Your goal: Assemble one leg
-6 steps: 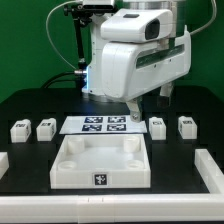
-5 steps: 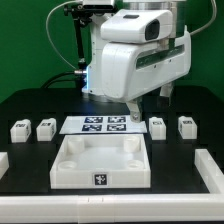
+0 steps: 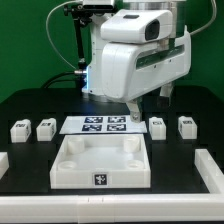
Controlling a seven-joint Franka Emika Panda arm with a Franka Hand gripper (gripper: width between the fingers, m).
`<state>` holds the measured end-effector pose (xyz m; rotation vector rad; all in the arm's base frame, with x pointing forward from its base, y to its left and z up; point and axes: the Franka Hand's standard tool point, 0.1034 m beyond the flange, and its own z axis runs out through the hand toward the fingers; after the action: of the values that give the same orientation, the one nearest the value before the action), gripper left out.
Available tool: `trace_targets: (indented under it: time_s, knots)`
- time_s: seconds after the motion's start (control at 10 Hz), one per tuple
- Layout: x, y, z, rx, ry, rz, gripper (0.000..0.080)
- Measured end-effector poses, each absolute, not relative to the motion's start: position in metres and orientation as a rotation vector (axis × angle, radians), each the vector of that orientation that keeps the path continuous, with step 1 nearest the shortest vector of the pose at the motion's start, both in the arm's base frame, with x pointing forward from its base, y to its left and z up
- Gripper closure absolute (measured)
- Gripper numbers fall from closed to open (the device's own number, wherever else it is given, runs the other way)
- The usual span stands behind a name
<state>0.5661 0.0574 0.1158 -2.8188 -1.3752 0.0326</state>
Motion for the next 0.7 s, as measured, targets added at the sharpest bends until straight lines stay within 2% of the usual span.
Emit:
trace_targets:
  time_s: [0.3,0.4,0.5,0.7]
  knots:
    - [0.565,0.057,0.115,-2.807,-1.400,0.030,0.0149]
    - [0.552,0.056,0.108,-2.794,-1.424,0.027,0.0149]
    - [0.526,0.049,0.102,-2.757,-1.488,0.049,0.0149]
    - [0.480,0.034,0.096,-2.512,-1.873,0.058,0.0149]
